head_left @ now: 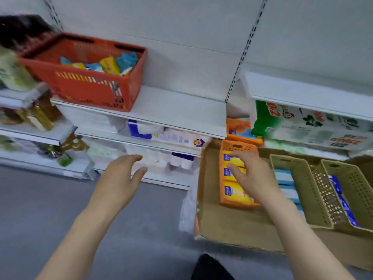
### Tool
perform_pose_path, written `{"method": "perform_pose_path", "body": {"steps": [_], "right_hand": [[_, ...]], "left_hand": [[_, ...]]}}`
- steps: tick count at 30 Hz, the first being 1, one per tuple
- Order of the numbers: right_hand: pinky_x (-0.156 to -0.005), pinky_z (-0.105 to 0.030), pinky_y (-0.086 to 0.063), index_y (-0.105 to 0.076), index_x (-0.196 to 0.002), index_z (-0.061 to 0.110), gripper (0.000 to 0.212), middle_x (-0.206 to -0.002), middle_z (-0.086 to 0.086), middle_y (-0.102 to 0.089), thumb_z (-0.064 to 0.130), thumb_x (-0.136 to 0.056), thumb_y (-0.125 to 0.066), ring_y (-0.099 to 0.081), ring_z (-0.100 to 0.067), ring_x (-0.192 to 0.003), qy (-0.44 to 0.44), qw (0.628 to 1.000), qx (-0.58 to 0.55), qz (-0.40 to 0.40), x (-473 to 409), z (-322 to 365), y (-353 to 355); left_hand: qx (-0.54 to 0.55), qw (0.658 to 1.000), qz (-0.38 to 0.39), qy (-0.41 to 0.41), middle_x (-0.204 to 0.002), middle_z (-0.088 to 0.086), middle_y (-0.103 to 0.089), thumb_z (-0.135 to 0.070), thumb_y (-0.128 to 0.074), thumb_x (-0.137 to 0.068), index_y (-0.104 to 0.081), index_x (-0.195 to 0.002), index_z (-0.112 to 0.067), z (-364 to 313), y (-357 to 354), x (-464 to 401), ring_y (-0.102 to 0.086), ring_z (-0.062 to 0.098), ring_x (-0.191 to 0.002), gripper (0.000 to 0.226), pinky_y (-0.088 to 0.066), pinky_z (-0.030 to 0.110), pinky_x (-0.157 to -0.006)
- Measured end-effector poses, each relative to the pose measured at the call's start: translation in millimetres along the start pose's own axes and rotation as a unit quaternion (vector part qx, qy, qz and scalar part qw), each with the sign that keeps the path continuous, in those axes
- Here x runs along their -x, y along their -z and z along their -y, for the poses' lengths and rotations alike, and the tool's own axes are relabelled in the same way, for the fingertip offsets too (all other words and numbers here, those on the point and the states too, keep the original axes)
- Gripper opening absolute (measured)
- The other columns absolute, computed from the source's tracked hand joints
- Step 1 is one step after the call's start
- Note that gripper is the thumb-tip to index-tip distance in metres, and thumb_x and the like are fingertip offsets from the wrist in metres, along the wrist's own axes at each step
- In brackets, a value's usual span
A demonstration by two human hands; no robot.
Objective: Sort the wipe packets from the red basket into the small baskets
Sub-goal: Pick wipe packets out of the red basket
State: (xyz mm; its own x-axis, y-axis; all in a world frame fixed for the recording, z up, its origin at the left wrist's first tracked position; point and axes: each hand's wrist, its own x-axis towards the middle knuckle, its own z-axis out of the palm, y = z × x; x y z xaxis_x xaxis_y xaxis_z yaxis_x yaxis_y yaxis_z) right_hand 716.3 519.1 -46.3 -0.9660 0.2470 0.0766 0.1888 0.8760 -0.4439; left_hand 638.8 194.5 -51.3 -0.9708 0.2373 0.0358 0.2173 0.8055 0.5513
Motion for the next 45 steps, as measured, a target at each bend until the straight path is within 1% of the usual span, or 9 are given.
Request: {"method": "perform_pose_path", "body": {"steps": [4, 7, 11, 15, 19, 27, 35, 42, 45], "right_hand": [[-0.103, -0.024, -0.035, -0.065, -0.123, 0.024, 0.033, -0.128, 0.004, -0.063, 0.032, -0.091, -0.065, -0.052, -0.016, -0.124, 0.073, 0.997, -0.028, -0.016, -8.6, 83.5, -26.8], [-0.103, -0.033, -0.043, -0.066, -0.123, 0.025, 0.039, -0.129, 0.004, -0.062, 0.040, -0.088, -0.058, -0.052, -0.015, -0.124, 0.118, 0.992, -0.032, -0.021, -41.7, 129.6, -42.2], [-0.102, -0.025, -0.039, -0.065, -0.122, 0.026, 0.037, -0.131, 0.004, -0.060, 0.040, -0.089, -0.059, -0.049, -0.013, -0.125, 0.153, 0.987, -0.039, -0.040, -113.3, 174.0, -65.5], [-0.099, -0.013, -0.026, -0.064, -0.126, 0.026, 0.035, -0.136, 0.005, -0.057, 0.036, -0.092, -0.064, -0.045, -0.012, -0.127, 0.162, 0.985, -0.035, -0.040, -190.9, 209.9, -90.2], [-0.098, -0.020, -0.033, -0.063, -0.126, 0.026, 0.036, -0.135, 0.003, -0.057, 0.036, -0.091, -0.066, -0.046, -0.014, -0.125, 0.180, 0.983, -0.040, -0.028, -291.2, 248.2, -103.0], [-0.101, -0.025, -0.033, -0.065, -0.125, 0.021, 0.038, -0.135, -0.001, -0.058, 0.028, -0.088, -0.071, -0.048, -0.022, -0.126, 0.186, 0.981, -0.045, -0.001, -436.8, 321.0, -129.9], [-0.100, -0.031, -0.038, -0.057, -0.133, 0.024, 0.046, -0.134, 0.002, -0.058, 0.043, -0.092, -0.062, -0.049, -0.019, -0.127, 0.095, 0.989, 0.042, 0.108, -518.8, 362.7, -182.3], [-0.089, -0.038, -0.049, -0.049, -0.129, 0.014, 0.055, -0.127, -0.011, -0.058, 0.041, -0.085, -0.070, -0.056, -0.030, -0.118, -0.014, 0.920, 0.206, 0.333, -551.1, 383.7, -261.0], [-0.079, -0.037, -0.046, -0.057, -0.116, 0.016, 0.035, -0.117, -0.010, -0.060, 0.032, -0.087, -0.070, -0.059, -0.030, -0.111, -0.023, 0.909, 0.230, 0.347, -549.4, 388.8, -274.7]], "left_hand": [[-0.007, 0.998, -0.056, 0.011, -0.115, 0.008, -0.066, -0.029, -0.064, -0.091, -0.064, -0.123, -0.015, 54.9, 43.5, -1.2, -0.057, 0.031, -0.112, 0.035, -0.043, 0.041, -0.093], [-0.020, 0.997, -0.078, -0.005, -0.122, 0.010, -0.065, -0.029, -0.065, -0.089, -0.066, -0.120, -0.011, 86.4, 61.0, -25.4, -0.054, 0.031, -0.121, 0.036, -0.043, 0.044, -0.099], [-0.047, 0.994, -0.100, -0.029, -0.133, 0.012, -0.059, -0.027, -0.069, -0.088, -0.065, -0.123, -0.010, 126.4, 84.9, -85.3, -0.048, 0.031, -0.130, 0.039, -0.040, 0.046, -0.105], [-0.096, 0.988, -0.109, -0.044, -0.131, 0.012, -0.060, -0.045, -0.056, -0.088, -0.066, -0.121, -0.013, 160.6, 110.7, -164.3, -0.052, 0.034, -0.126, 0.047, -0.045, 0.050, -0.102], [-0.136, 0.985, -0.095, -0.053, -0.126, 0.011, -0.063, -0.054, -0.043, -0.085, -0.067, -0.118, -0.013, 179.5, 146.3, -258.8, -0.054, 0.034, -0.124, 0.057, -0.046, 0.049, -0.101], [-0.123, 0.987, -0.095, -0.038, -0.126, 0.010, -0.062, -0.039, -0.068, -0.083, -0.068, -0.117, -0.013, 226.0, 185.9, -396.7, -0.052, 0.034, -0.124, 0.043, -0.044, 0.047, -0.102], [-0.062, 0.996, -0.007, -0.067, -0.135, 0.007, -0.056, -0.038, -0.072, -0.084, -0.060, -0.129, -0.015, 275.7, 185.1, -521.5, -0.044, 0.028, -0.132, 0.052, -0.032, 0.039, -0.111], [-0.037, 0.983, 0.131, -0.119, -0.138, -0.004, -0.052, -0.051, -0.063, -0.087, -0.049, -0.139, -0.024, 292.4, 177.2, -598.1, -0.040, 0.018, -0.132, 0.060, -0.032, 0.032, -0.107], [-0.015, 0.974, 0.184, -0.127, -0.141, -0.004, -0.051, -0.055, -0.062, -0.085, -0.047, -0.140, -0.026, 293.7, 173.7, -612.0, -0.043, 0.018, -0.131, 0.064, -0.036, 0.035, -0.104]]}}
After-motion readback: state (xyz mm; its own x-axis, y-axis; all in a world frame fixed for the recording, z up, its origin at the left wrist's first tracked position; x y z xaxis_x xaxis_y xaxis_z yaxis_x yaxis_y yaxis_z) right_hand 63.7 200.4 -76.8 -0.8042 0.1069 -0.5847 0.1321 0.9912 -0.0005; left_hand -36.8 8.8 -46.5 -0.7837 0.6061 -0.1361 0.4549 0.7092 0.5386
